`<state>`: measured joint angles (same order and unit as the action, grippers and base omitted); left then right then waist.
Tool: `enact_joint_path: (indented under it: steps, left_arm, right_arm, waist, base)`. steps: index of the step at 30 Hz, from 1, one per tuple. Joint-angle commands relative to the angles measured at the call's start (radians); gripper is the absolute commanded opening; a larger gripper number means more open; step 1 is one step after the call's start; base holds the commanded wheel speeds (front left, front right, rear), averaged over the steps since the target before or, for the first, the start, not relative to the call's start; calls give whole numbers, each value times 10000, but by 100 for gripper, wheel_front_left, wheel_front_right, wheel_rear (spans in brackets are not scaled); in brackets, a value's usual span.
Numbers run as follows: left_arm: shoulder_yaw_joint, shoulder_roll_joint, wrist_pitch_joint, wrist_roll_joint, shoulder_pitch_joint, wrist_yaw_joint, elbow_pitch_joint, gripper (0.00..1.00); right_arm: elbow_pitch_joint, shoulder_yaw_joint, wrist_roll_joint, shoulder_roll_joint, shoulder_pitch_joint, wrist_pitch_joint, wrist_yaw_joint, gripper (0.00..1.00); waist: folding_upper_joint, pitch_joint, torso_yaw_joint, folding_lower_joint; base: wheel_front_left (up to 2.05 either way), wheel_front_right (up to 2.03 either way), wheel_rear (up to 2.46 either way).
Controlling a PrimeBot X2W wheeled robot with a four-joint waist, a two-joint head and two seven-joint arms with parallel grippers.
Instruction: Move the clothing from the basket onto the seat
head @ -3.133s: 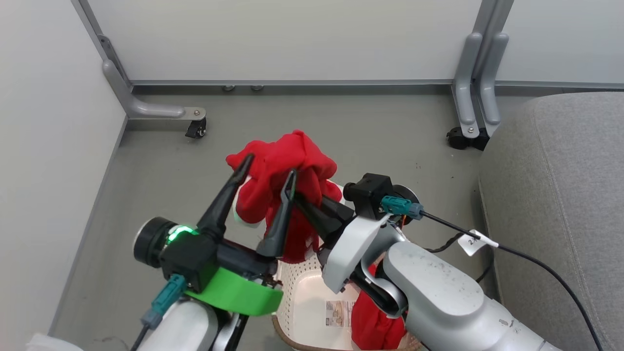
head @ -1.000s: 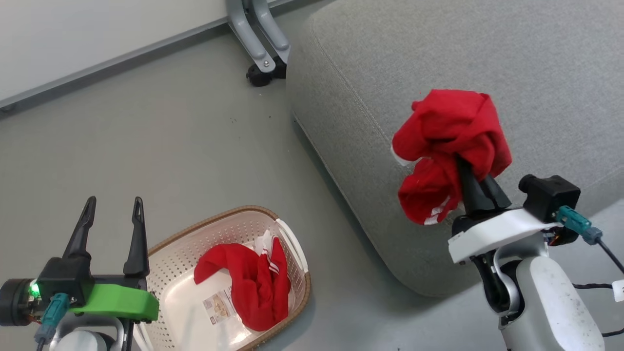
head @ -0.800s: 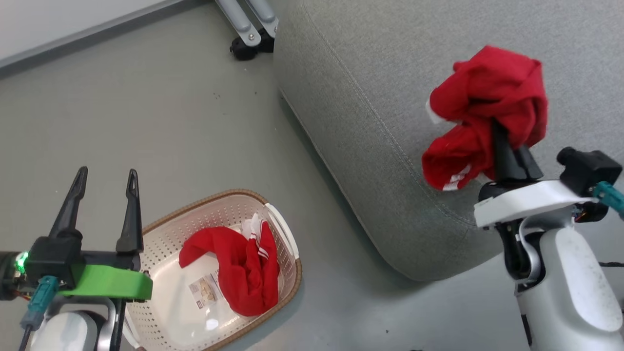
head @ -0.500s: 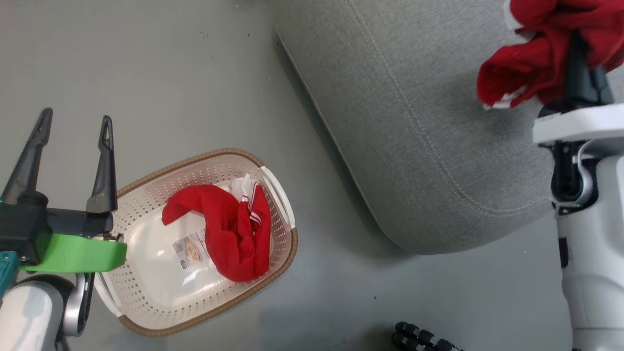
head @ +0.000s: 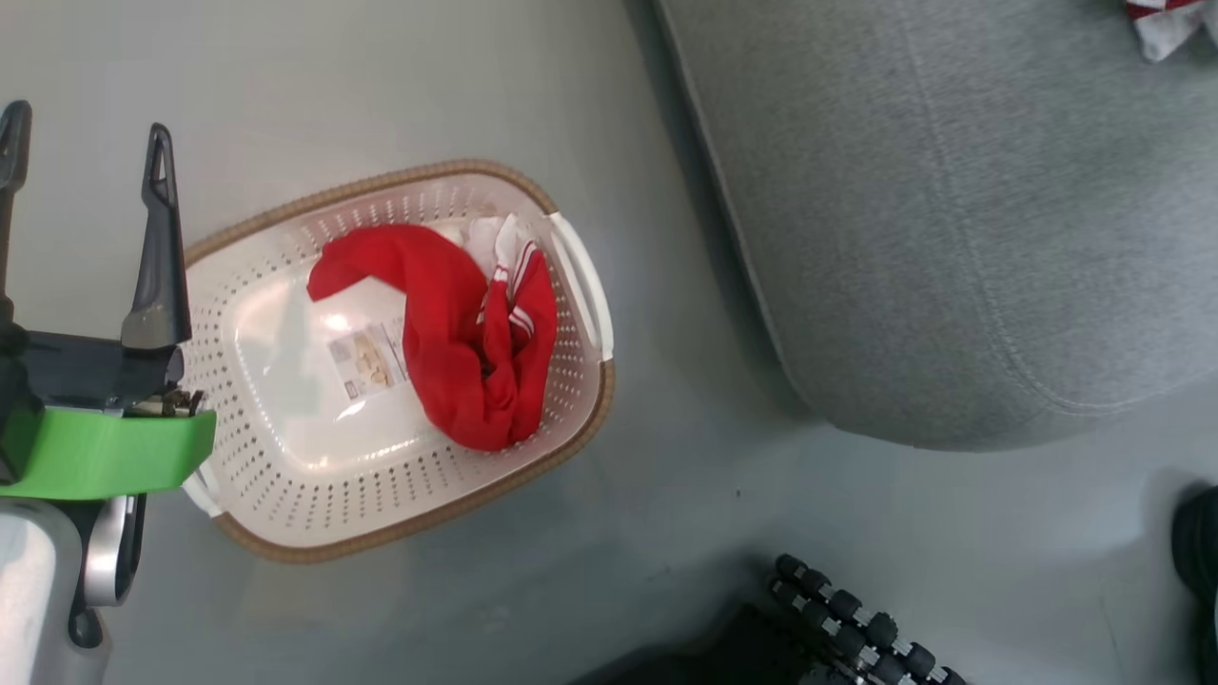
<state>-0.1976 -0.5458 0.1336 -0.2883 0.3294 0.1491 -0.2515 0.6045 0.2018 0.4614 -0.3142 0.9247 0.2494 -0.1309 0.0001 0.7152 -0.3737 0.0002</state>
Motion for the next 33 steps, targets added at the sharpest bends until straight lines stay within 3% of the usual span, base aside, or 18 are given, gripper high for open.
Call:
enact_joint_path:
  steps: [1,5,6,7,8,16,23,33]
  left_arm:
    - [23,-90,13,104,209,-13,-28,100]
    - [20,-142,44,120,271,-18,-8,100]
    - [14,-139,53,108,269,-13,17,100]
    - [7,-138,62,99,271,-9,37,100]
    - [-1,-128,83,86,265,1,81,100]
    - [-245,171,338,-62,110,-37,560,100]
    - [-581,544,629,-204,-102,-70,1214,100]
    - [-685,1115,995,-544,-708,172,2095,100]
  right_arm:
    - [319,24,75,-122,178,59,3,0]
    - [1347,-1,48,-209,380,117,3,0]
    - [1535,-19,10,-199,415,130,3,41]
    - [1683,-12,-23,-209,419,148,3,94]
    - [1819,-8,-73,-182,383,161,3,100]
    - [971,354,-626,336,-931,158,3,100]
    - [-614,620,-1047,898,-2811,159,3,100]
    - [-3004,191,-1680,1780,-5106,160,3,100]
  waist:
    - [-1,679,519,-2]
    - [-1,832,550,-2]
    - [-1,838,544,-2]
    - [-1,832,539,-2]
    - [-1,796,526,-2]
    - [-1,36,534,-2]
    - [-1,-1063,690,-2]
    - [-1,-2580,920,-2]
  base:
    - [0,0,0]
    - [0,0,0]
    - [0,0,0]
    - [0,0,0]
    - [0,0,0]
    - [0,0,0]
    - [0,0,0]
    - [0,0,0]
